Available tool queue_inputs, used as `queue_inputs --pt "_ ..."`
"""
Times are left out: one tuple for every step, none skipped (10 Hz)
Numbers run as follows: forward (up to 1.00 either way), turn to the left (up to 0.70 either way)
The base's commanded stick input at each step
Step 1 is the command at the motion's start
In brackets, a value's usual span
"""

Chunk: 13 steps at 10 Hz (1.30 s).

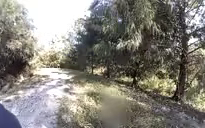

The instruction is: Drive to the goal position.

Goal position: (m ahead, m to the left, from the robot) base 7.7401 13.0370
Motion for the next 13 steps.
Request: queue_inputs --pt "0.00 0.00" --pt "0.45 0.18" --pt "0.70 0.27" --pt "0.70 0.27" --pt "0.70 0.27" --pt "0.70 0.27" --pt "0.70 0.27" --pt "0.70 0.27" --pt "0.70 0.27" --pt "0.70 0.27" --pt "0.70 0.27" --pt "0.70 0.27" --pt "0.70 0.17"
